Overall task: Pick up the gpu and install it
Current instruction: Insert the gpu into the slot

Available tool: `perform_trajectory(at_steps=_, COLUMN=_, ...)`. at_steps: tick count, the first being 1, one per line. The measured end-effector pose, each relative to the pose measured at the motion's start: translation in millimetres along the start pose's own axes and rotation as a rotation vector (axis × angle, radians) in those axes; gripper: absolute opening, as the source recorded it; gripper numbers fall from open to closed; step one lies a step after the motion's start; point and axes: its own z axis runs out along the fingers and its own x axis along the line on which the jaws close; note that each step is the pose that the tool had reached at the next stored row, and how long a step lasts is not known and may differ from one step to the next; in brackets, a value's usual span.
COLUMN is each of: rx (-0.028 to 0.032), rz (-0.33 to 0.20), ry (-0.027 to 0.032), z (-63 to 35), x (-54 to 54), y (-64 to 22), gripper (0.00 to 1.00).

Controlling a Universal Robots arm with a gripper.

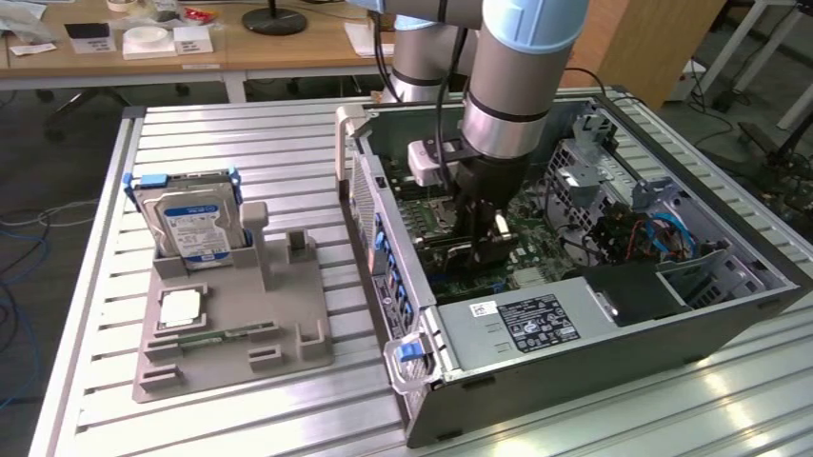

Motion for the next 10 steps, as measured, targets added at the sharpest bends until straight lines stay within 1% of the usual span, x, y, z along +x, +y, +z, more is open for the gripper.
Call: perform_trajectory(at_steps=10, rx=0.0, rz=0.0, ry=0.0, z=-7.4, x=-0.2, y=-0.4, gripper=0.58)
